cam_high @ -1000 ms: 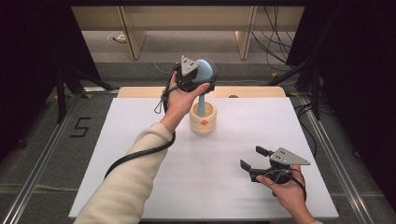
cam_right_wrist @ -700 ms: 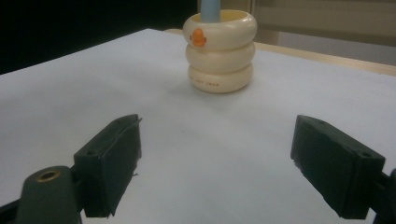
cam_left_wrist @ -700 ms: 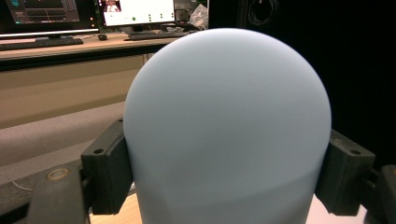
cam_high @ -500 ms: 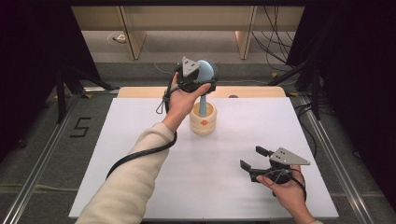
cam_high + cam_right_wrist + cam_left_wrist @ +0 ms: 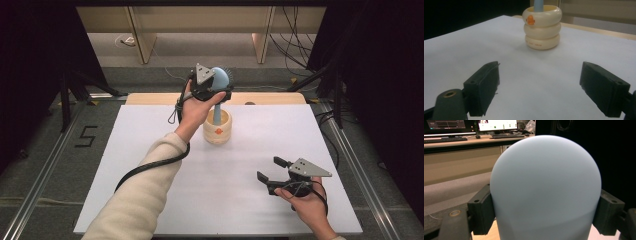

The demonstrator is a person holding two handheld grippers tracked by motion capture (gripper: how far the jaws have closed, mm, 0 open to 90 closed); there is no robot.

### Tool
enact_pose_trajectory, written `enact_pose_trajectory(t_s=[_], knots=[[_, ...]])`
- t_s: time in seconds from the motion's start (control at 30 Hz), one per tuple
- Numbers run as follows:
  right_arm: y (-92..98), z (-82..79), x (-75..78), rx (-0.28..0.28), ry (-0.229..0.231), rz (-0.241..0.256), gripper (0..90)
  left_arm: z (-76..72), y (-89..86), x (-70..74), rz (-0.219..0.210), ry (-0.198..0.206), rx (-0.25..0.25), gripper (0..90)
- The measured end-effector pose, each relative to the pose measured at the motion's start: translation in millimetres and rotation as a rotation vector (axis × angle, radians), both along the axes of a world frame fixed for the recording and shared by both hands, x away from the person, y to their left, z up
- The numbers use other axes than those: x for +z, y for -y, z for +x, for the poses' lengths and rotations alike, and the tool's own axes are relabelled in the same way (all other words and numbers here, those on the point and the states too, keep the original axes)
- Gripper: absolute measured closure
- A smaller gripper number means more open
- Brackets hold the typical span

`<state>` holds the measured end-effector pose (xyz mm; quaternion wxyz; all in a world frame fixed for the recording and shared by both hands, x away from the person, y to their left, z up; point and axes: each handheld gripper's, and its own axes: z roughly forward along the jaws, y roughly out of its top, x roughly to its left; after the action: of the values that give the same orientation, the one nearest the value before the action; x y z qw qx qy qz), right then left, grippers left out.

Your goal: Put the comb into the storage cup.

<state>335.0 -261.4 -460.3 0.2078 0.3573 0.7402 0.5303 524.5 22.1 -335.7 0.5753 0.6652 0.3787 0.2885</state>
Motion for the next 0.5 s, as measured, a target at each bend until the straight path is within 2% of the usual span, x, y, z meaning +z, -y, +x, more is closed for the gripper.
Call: enact_pose_trajectory(t_s=[0.5], knots=[[0.2,0.0,-0.1,0.001,-0.004,-0.004,17.1,1.8,0.8,-10.1,0.007,-0.024,-0.001,19.4]])
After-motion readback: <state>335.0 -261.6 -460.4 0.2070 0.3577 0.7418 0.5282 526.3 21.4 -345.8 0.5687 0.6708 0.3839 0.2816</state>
